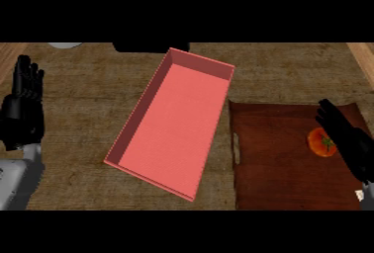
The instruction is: Pick the tomato from the tray and place it in the cardboard box
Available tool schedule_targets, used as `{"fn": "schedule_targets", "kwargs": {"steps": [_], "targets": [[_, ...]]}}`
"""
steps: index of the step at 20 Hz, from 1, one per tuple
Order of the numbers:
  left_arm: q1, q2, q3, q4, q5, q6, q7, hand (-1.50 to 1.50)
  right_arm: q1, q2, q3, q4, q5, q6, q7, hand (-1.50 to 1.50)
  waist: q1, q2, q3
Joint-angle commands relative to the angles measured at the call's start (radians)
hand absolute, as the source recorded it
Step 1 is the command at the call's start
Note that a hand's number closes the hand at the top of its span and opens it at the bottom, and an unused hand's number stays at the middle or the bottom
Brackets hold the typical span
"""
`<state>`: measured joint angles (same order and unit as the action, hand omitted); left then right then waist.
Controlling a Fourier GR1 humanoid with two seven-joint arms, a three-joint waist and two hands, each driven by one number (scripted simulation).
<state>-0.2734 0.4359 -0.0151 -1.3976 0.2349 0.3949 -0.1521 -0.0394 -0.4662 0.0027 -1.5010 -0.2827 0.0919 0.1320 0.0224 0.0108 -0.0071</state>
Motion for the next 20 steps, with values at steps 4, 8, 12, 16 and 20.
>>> {"fn": "schedule_targets", "kwargs": {"steps": [4, 8, 12, 16, 20], "targets": [[0.113, 0.105, -0.041, 0.099, -0.099, -0.034, 0.057, 0.0, -0.075, -0.055, -0.047, 0.04, -0.141, 0.33, -0.27, -1.5, 0.003, -0.005, 0.014], [0.141, 0.108, -0.085, 0.142, -0.122, -0.055, 0.09, 0.0, -0.189, -0.306, -0.042, -0.124, 0.192, 0.327, -0.385, -1.5, 0.003, -0.027, 0.004], [0.137, 0.108, -0.111, 0.16, -0.154, -0.047, 0.12, 0.0, -0.064, -0.197, -0.042, 0.108, 0.158, 0.426, -0.771, -1.5, -0.002, 0.016, 0.023], [0.117, 0.13, -0.117, 0.156, -0.16, -0.074, 0.136, 0.0, -0.09, -0.211, -0.057, 0.235, 0.145, 0.554, -1.017, -1.5, 0.014, 0.013, 0.021], [0.113, 0.123, -0.125, 0.14, -0.166, -0.069, 0.163, 0.0, -0.14, -0.327, -0.079, 0.3, 0.251, 0.497, -1.159, -1.5, 0.021, 0.007, 0.018]]}}
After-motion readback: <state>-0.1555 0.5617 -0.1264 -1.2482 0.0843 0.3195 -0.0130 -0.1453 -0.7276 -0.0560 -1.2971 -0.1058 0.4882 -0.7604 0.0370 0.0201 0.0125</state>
